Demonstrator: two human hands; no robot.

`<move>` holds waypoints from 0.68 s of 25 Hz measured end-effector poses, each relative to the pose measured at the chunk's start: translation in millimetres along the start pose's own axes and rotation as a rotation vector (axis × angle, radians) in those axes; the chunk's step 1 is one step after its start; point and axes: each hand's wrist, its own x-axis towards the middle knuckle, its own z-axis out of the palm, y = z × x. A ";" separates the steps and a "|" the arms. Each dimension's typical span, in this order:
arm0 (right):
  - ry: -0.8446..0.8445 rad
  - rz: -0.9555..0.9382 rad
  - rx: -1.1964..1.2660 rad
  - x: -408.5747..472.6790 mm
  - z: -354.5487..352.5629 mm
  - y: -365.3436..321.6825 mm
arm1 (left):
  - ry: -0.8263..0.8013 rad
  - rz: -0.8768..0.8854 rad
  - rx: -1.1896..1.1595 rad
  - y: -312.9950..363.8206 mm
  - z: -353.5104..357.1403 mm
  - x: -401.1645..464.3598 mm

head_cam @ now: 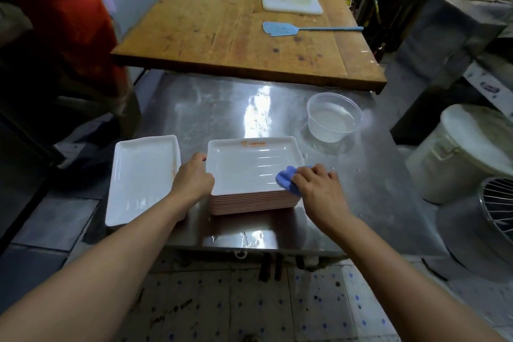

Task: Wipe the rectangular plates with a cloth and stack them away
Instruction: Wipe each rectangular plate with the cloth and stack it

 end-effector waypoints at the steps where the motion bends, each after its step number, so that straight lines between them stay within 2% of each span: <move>1: -0.014 0.000 -0.024 1.0 -0.6 -1.2 | 0.002 -0.005 0.009 1.1 -0.2 -0.3; 5: -0.004 0.038 0.032 3.7 -10.1 -3.0 | 0.107 -0.018 0.227 9.9 0.4 -10.0; 7: 0.063 0.144 0.207 1.0 -15.8 9.8 | 0.213 0.077 0.313 20.6 3.7 -22.1; 8: 0.105 0.206 0.328 -0.4 -17.6 17.1 | 0.239 0.178 0.318 27.4 7.2 -27.6; 11: 0.218 0.338 0.638 -3.1 -19.0 31.9 | 0.113 0.460 0.360 49.1 24.6 -39.9; 13: 0.253 0.431 0.737 -4.7 -18.6 35.3 | 0.045 0.526 0.455 59.2 37.5 -44.8; 17: 0.259 0.541 0.830 -12.6 -13.7 40.2 | 0.124 0.603 0.565 64.0 48.7 -45.5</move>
